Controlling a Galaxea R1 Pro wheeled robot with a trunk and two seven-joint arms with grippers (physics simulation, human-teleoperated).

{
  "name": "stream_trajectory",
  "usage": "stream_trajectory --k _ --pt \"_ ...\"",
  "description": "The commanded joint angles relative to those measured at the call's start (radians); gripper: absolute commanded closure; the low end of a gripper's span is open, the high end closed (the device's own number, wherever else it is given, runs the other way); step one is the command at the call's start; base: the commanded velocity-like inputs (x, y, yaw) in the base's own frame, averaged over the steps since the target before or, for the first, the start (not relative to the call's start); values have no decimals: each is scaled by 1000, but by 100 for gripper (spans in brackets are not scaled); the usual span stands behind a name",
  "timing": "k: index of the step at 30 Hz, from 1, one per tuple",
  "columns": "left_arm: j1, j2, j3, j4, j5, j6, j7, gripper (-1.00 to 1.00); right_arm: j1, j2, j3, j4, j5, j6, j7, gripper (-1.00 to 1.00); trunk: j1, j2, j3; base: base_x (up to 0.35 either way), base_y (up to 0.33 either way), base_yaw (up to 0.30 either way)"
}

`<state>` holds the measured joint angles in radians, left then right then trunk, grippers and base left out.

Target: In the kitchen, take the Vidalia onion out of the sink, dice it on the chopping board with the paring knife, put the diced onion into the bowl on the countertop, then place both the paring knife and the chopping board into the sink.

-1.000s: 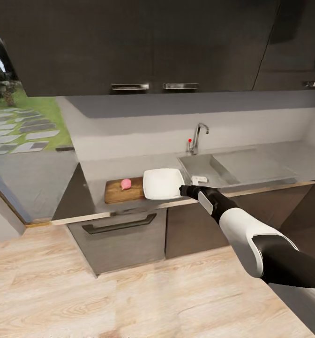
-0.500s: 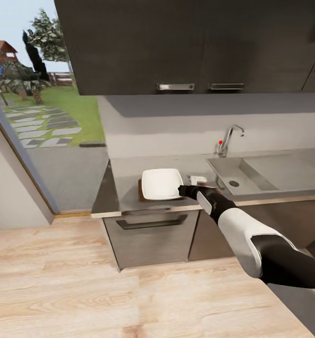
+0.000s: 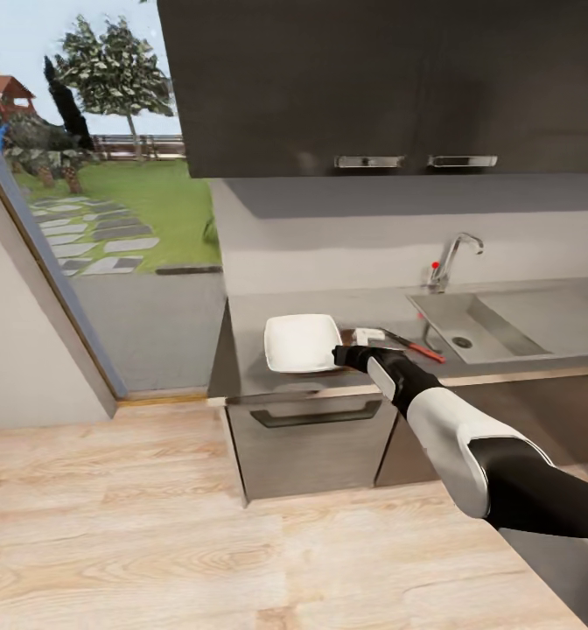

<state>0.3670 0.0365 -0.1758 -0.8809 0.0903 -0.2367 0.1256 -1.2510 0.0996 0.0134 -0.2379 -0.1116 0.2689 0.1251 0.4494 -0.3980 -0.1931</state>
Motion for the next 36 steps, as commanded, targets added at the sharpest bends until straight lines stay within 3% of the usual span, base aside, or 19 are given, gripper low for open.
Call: stream_trajectory --k 1,11,27,36 --pt "0 2 -7 0 9 -3 8 -100 -1 0 0 -1 -11 6 -1 100 1 -2 -2 0 304 0" --pt "0 2 -7 0 9 -3 8 -100 -1 0 0 -1 -11 6 -1 100 1 -2 -2 72 286 0" --pt "0 2 -7 0 9 -3 8 -100 -1 2 0 -1 -10 8 -9 100 1 -2 -2 247 198 0" --pt "0 2 -7 0 9 -2 8 -100 -1 22 0 -1 -10 16 -95 100 1 -2 -2 44 26 0"
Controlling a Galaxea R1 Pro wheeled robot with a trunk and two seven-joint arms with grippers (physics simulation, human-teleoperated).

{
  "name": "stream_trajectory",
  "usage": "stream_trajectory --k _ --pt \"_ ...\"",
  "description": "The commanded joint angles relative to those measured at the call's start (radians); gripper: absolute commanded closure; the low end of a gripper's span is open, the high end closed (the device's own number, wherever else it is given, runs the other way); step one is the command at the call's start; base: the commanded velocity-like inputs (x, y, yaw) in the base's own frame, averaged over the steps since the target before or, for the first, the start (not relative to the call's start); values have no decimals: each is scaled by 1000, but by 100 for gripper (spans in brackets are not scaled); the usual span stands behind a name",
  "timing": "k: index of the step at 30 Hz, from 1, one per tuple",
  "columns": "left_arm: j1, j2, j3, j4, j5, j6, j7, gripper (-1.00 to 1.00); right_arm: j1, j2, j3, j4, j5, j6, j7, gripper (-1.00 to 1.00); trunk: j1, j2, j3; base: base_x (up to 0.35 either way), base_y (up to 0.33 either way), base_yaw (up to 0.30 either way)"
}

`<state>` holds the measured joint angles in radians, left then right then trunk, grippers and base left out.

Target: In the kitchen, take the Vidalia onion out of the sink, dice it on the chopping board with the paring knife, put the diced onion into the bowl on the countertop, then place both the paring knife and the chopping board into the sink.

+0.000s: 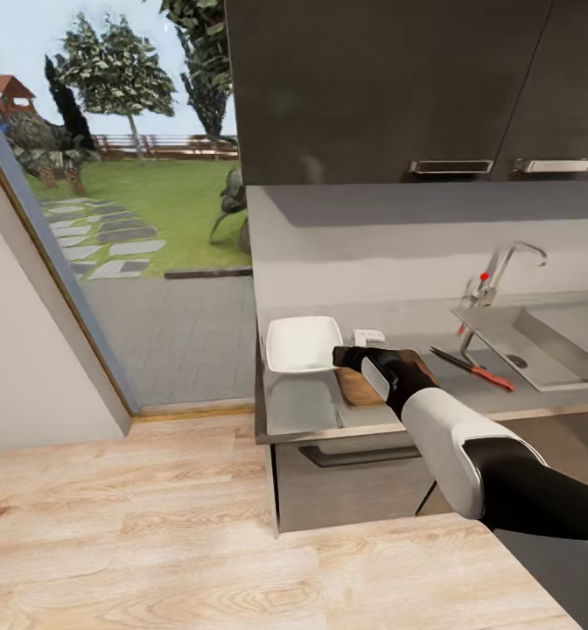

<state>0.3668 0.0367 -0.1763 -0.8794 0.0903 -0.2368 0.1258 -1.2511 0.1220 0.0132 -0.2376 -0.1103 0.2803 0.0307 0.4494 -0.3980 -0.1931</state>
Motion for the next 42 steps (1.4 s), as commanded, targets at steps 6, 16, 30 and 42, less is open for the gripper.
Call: stream_trajectory --k 6,16,30,42 --pt "0 2 -6 -1 9 -2 8 -100 -1 6 -1 -2 -12 47 -24 100 1 -2 -2 2 1 0" --pt "0 2 -6 -1 9 -2 8 -100 -1 19 -1 -3 -12 109 -26 100 1 -2 -2 41 39 0" --pt "0 2 -6 -1 9 -2 8 -100 -1 15 -1 -2 -13 109 -17 100 1 -2 -2 98 77 0" --pt "0 2 -6 -1 9 -2 7 -100 -1 10 -1 -2 -12 109 -17 100 1 -2 -2 104 24 0"
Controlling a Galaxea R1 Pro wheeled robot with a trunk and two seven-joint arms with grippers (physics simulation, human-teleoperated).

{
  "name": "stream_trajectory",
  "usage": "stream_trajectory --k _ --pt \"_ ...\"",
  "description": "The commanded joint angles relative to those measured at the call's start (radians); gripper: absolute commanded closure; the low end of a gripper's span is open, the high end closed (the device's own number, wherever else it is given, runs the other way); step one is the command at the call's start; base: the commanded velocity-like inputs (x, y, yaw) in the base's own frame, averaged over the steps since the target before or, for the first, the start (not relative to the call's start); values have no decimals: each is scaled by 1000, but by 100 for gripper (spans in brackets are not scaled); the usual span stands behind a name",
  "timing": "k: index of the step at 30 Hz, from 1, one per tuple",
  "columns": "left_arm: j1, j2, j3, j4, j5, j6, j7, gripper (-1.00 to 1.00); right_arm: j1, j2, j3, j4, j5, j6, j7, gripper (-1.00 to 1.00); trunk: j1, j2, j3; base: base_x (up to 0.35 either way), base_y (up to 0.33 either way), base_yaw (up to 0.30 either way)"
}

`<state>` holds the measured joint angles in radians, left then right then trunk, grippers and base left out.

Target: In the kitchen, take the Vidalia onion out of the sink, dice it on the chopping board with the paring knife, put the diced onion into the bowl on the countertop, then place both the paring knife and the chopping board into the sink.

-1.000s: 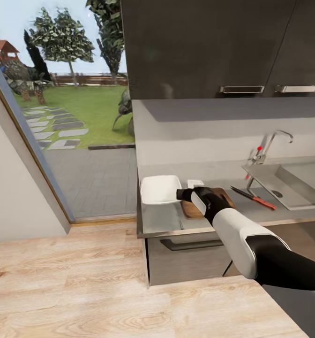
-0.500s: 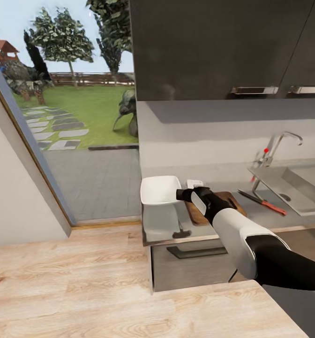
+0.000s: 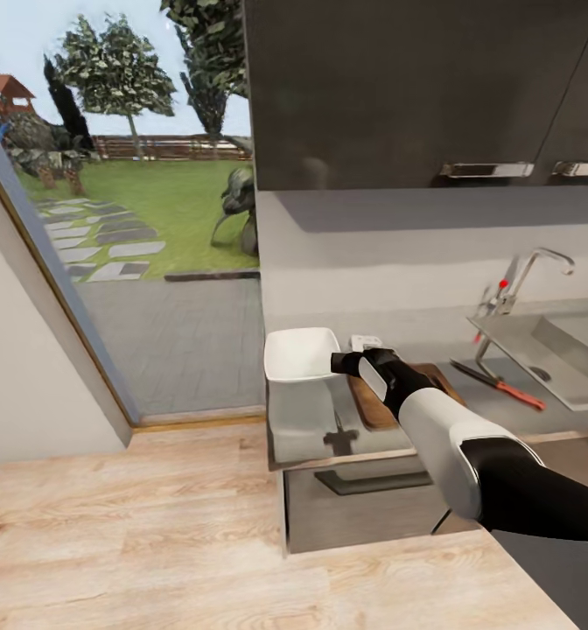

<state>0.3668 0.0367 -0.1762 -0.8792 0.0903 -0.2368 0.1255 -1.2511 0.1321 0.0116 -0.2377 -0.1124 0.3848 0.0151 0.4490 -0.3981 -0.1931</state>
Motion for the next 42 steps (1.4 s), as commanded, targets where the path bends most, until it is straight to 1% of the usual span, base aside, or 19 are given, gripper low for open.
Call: stream_trajectory --k 1,11,25,27,28,32,42 --pt "0 2 -6 -1 9 -2 8 -100 -1 0 1 -2 -10 5 -1 100 1 -2 -2 216 40 0" --pt "0 2 -6 -1 9 -2 8 -100 -1 1 1 -2 -10 5 0 100 1 -2 -2 231 9 0" --pt "0 2 -6 0 9 -2 8 -100 -1 1 1 -2 -10 6 3 100 1 -2 -2 63 -34 0" --pt "0 2 -6 0 9 -2 8 -100 -1 1 1 -2 -10 10 9 100 1 -2 -2 11 -10 0" --pt "0 2 -6 4 9 -2 7 -100 -1 -1 1 -2 -10 20 45 100 1 -2 -2 2 -2 0" --pt "0 2 -6 11 7 -2 8 -100 -1 -3 1 -2 -9 25 80 100 1 -2 -2 1 -1 0" --pt "0 2 -6 12 6 -2 8 -100 -1 -4 1 -2 -9 26 89 100 1 -2 -2 0 0 0"
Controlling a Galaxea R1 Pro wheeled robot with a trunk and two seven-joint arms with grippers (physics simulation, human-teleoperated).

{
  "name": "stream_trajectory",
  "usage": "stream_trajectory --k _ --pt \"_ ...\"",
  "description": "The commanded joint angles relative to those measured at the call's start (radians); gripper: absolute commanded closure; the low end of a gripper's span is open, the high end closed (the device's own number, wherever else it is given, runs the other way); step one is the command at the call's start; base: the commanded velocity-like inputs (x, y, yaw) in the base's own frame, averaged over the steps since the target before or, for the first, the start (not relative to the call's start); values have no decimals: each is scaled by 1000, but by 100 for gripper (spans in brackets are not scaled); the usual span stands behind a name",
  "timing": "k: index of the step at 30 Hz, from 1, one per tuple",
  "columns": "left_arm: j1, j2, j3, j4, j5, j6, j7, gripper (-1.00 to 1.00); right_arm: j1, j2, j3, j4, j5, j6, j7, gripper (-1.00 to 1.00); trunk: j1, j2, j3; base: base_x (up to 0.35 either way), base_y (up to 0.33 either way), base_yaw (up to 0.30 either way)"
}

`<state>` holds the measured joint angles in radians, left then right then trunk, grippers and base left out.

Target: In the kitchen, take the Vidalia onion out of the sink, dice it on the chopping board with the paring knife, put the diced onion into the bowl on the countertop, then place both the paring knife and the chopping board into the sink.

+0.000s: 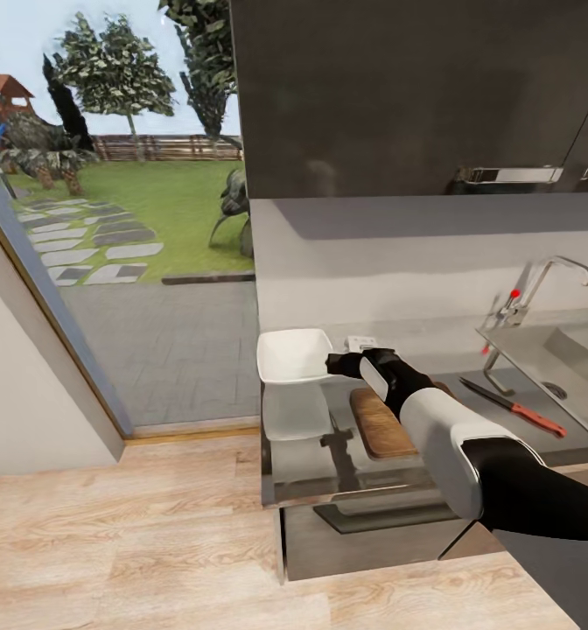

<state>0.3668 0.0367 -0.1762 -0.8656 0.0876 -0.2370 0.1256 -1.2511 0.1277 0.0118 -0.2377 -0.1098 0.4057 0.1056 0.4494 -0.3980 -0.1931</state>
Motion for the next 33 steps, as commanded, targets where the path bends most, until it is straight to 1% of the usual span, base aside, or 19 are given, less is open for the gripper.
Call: stream_trajectory --k 1,9,33 --pt "0 2 -6 -1 9 -2 8 -100 -1 0 0 -2 -11 5 -1 100 1 -2 -2 0 0 0" --pt "0 2 -6 0 9 -2 8 -100 -1 0 0 -2 -11 5 -1 100 1 -2 -2 -24 -61 0" --pt "0 2 -6 0 9 -2 8 -100 3 -3 -1 -2 -10 -8 9 100 1 -2 -2 -1 -2 0"
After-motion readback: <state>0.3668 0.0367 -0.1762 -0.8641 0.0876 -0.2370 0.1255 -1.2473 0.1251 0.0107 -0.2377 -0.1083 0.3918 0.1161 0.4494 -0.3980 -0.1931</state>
